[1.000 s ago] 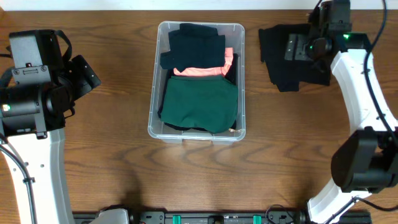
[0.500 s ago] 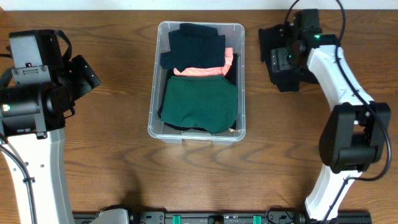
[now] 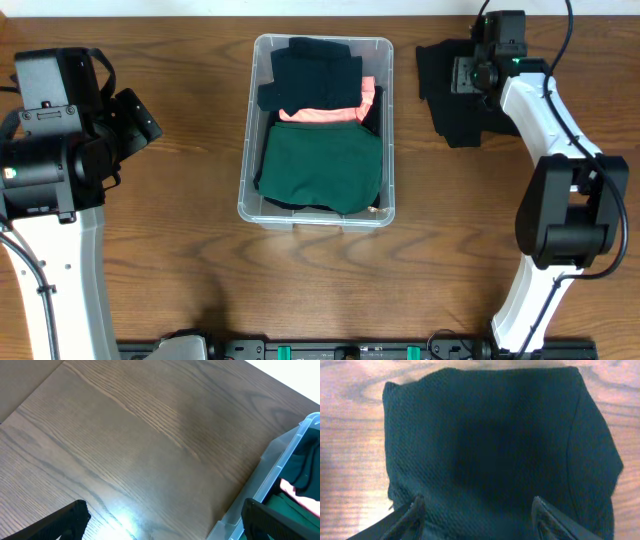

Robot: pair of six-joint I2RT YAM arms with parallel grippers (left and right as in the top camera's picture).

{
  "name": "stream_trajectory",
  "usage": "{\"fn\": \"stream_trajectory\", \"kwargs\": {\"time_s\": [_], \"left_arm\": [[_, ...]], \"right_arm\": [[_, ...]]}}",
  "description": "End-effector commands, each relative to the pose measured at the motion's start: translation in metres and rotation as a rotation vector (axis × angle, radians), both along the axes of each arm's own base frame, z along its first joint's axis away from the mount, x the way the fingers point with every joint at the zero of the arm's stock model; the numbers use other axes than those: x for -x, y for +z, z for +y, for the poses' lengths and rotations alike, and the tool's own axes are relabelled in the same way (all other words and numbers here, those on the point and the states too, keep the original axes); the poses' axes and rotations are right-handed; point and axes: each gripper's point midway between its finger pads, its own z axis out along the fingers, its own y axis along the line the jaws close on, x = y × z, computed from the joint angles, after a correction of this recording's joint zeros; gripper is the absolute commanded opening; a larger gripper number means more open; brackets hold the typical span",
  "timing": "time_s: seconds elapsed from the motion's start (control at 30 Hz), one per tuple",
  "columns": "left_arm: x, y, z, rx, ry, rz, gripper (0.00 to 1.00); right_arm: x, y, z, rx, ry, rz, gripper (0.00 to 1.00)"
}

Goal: Pack container
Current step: 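Grasp the black garment on the table with the right gripper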

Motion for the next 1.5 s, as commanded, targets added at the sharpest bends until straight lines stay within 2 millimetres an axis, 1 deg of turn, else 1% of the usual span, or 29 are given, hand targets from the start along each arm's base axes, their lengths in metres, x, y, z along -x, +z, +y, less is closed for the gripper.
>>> {"fn": "stream_trajectory", "kwargs": {"time_s": [0.0, 0.07, 0.13, 0.2, 0.27, 0.33, 0.47, 0.53, 0.63, 0.7, 0.8, 0.87, 0.97, 1.07, 1.1, 1.23, 1.33, 1.47], "left_arm": [[0.000, 0.001, 0.003, -0.019, -0.002, 0.007, 0.98], [0.000, 0.001, 0.003, -0.018, -0.002, 0.007, 0.98], [0.000, 0.001, 0.003, -0.018, -0.002, 0.007, 0.98], [0.000, 0.001, 0.003, -0.018, -0.002, 0.007, 0.98], [0.000, 0.001, 0.003, -0.018, -0.002, 0.007, 0.98], [0.000, 0.001, 0.003, -0.018, -0.002, 0.007, 0.98], [0.000, 0.001, 0.003, -0.019, -0.002, 0.007, 0.98], [0.000, 0.001, 0.003, -0.019, -0.002, 0.007, 0.98], [0.000, 0.001, 0.003, -0.019, -0.002, 0.007, 0.98], [0.000, 0.001, 0.003, -0.018, -0.002, 0.007, 0.98], [0.000, 0.001, 0.003, -0.019, -0.002, 0.007, 0.98], [0.000, 0.001, 0.003, -0.018, -0.002, 0.007, 0.98], [0.000, 0.001, 0.003, -0.018, -0.002, 0.007, 0.98], [0.000, 0.001, 0.003, -0.019, -0.002, 0.007, 0.98], [0.000, 0.001, 0.003, -0.018, -0.002, 0.007, 0.98], [0.000, 0.000, 0.003, -0.018, -0.002, 0.008, 0.98], [0.000, 0.001, 0.003, -0.019, -0.002, 0.007, 0.98], [0.000, 0.001, 0.003, -0.019, -0.002, 0.007, 0.98]], "right_arm": [[0.000, -0.039, 0.005, -0.042, -0.023, 0.063, 0.62], [0.002, -0.052, 0.003, -0.056, -0.048, 0.087, 0.56], [0.006, -0.066, 0.001, -0.068, -0.074, 0.117, 0.53], [0.013, -0.077, 0.001, -0.069, -0.079, 0.158, 0.53], [0.029, -0.088, 0.000, -0.056, -0.075, 0.233, 0.56], [0.045, -0.094, 0.000, -0.045, -0.062, 0.305, 0.60], [0.080, -0.102, 0.000, -0.028, -0.036, 0.451, 0.65], [0.098, -0.105, 0.000, -0.002, -0.003, 0.527, 0.64], [0.126, -0.105, -0.013, 0.075, -0.017, 0.641, 0.61], [0.135, -0.103, -0.021, 0.124, -0.026, 0.680, 0.60], [0.143, -0.097, -0.043, 0.246, -0.059, 0.712, 0.60], [0.142, -0.092, -0.058, 0.333, -0.086, 0.707, 0.60], [0.135, -0.080, -0.083, 0.488, -0.136, 0.670, 0.61], [0.118, -0.066, -0.102, 0.623, -0.173, 0.596, 0.63], [0.111, -0.064, -0.104, 0.649, -0.155, 0.576, 0.64], [0.086, -0.063, -0.099, 0.682, -0.037, 0.518, 0.65], [0.071, -0.064, -0.087, 0.699, 0.067, 0.487, 0.65], [0.055, -0.060, -0.073, 0.735, 0.142, 0.439, 0.66]]}}
